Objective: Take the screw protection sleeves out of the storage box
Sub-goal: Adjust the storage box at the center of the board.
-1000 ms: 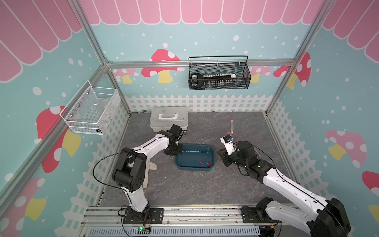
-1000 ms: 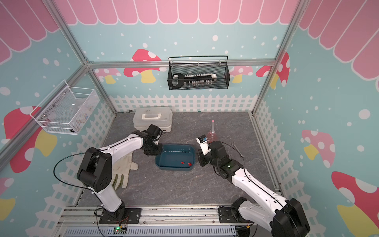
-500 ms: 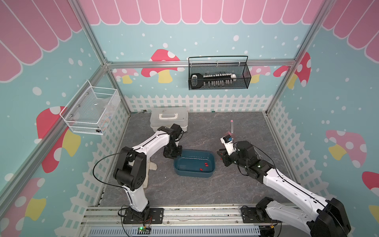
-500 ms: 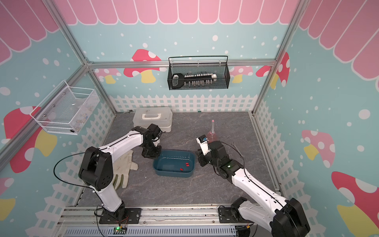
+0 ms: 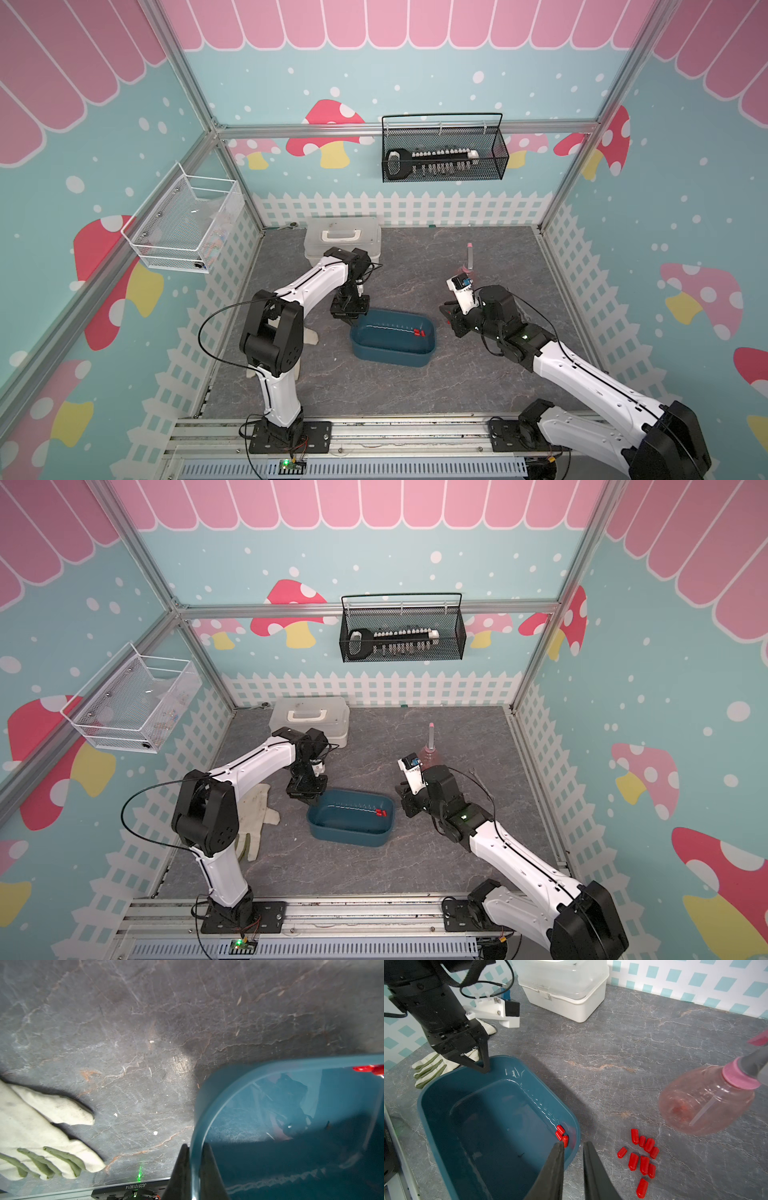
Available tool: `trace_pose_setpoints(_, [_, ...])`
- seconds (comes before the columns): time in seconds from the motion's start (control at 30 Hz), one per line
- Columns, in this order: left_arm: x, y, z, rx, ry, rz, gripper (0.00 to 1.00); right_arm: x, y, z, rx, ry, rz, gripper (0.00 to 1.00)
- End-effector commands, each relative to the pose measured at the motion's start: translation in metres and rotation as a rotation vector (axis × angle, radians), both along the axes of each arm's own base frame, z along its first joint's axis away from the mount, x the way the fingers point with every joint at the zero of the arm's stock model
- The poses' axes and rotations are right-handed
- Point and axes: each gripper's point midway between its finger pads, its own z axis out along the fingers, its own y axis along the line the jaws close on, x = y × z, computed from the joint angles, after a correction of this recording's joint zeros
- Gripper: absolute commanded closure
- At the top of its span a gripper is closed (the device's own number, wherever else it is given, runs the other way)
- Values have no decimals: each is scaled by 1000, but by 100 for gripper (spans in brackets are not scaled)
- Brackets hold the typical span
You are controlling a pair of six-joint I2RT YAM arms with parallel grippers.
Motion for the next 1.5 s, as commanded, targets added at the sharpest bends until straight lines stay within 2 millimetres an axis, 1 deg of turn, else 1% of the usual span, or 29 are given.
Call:
trace_pose_setpoints(0.0, [-10,4,-17,20,51,-10,100,-2,1,1,7,-12,9,78])
trace_pose_setpoints(0.13, [-10,5,-21,23,38,-6,100,-2,2,1,7,-11,12,78])
trace_pose_setpoints(0.23, [-4,4,-17,16,-1,-1,100,-1,2,0,6,-10,10,78])
trace_pose_setpoints(0.37, [10,-4,1,-32,-75,17,100,-1,1,1,7,-12,9,78])
trace_pose_setpoints(0.47, [24,0,22,-24,-163,38,100,-1,1,1,6,-11,9,78])
trace_pose_setpoints(0.57, [33,1,41,-49,-229,60,100,-1,2,0,6,-10,10,79])
trace_pose_setpoints(0.63, [38,4,49,-50,-260,67,100,-1,2,0,6,-10,9,78])
trace_pose_setpoints(0.7, [42,7,52,-37,-297,70,100,-1,2,0,6,-10,10,79])
trace_pose_setpoints(0.77, [45,7,49,-37,-314,67,100,-1,2,0,4,-9,9,78])
trace_pose_setpoints(0.93, [50,10,31,38,-364,33,100,-1,2,0,4,-8,10,78])
trace_pose_setpoints(1.2, [49,21,2,109,-358,27,100,0,2,-1,1,-3,9,78])
trace_pose_setpoints(1.3, [49,25,-4,129,-368,33,100,1,2,-2,-2,-1,7,78])
trace_pose_setpoints(1.37, [49,26,-6,134,-374,39,97,1,2,-1,-2,-1,6,78])
trace_pose_setpoints(1.47, [50,26,-6,122,-398,54,86,1,2,-2,-4,2,7,78])
